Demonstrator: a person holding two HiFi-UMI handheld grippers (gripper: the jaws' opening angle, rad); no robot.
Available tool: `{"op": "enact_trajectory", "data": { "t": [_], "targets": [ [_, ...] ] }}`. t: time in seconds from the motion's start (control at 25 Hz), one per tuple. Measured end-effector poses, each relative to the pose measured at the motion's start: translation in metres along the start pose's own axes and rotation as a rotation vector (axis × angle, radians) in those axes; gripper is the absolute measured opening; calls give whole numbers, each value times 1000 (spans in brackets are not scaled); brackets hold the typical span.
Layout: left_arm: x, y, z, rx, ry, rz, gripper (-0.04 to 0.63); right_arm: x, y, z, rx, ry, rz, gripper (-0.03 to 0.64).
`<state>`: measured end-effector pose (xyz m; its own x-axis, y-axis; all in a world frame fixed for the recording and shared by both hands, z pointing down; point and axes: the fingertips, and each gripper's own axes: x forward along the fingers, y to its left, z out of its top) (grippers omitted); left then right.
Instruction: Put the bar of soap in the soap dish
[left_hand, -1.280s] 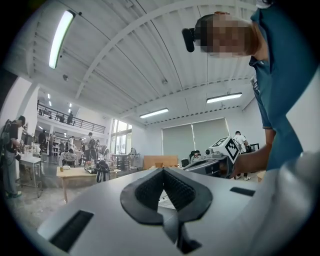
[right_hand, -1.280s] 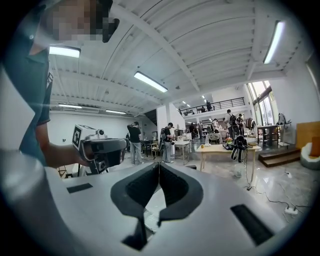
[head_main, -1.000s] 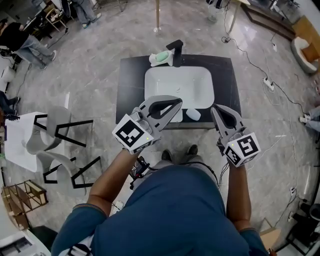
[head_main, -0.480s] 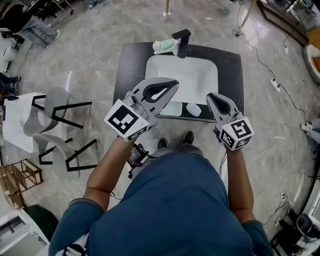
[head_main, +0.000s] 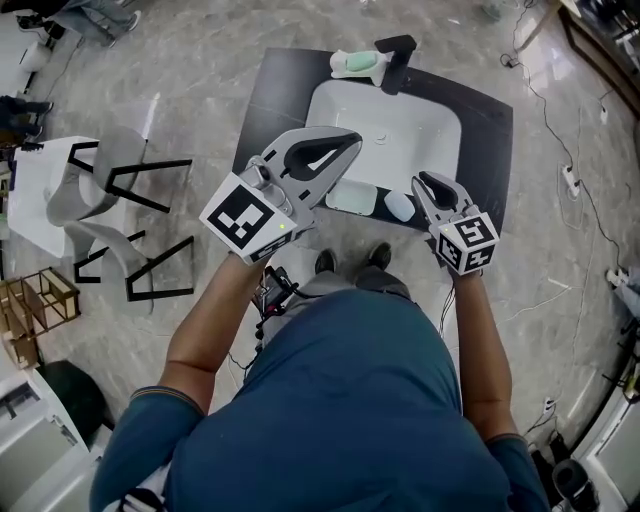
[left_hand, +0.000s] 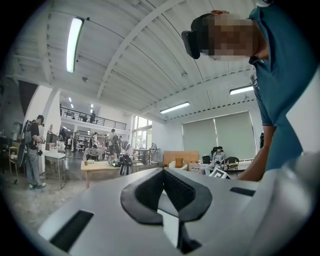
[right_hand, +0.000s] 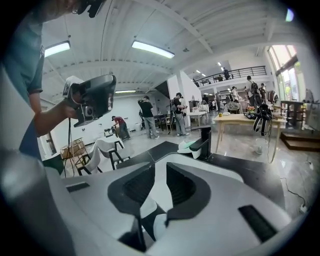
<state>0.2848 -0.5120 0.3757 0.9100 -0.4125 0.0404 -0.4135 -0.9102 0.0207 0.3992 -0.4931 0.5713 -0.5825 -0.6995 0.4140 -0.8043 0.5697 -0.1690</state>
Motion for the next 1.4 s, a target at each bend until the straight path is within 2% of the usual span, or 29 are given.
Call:
{"op": "enact_trajectory", "data": {
  "t": [0.08, 0.64, 0.92, 1.12, 1.4],
  "targets": [
    [0, 2, -3, -6, 11, 11, 2, 9, -2, -12, 8, 33, 13, 87],
    [-1, 14, -23, -41, 67, 62, 2, 52, -14, -104, 45, 264, 58, 233],
    [1, 23, -31, -59, 73, 71, 2, 69, -9, -140, -1, 390, 96, 288],
    [0, 30, -36, -69, 72, 74, 2, 76, -3, -170, -38, 493, 118, 298],
    [3, 34, -40, -81, 81, 68, 2, 78, -3, -196, -57, 559, 109, 299]
  ]
}}
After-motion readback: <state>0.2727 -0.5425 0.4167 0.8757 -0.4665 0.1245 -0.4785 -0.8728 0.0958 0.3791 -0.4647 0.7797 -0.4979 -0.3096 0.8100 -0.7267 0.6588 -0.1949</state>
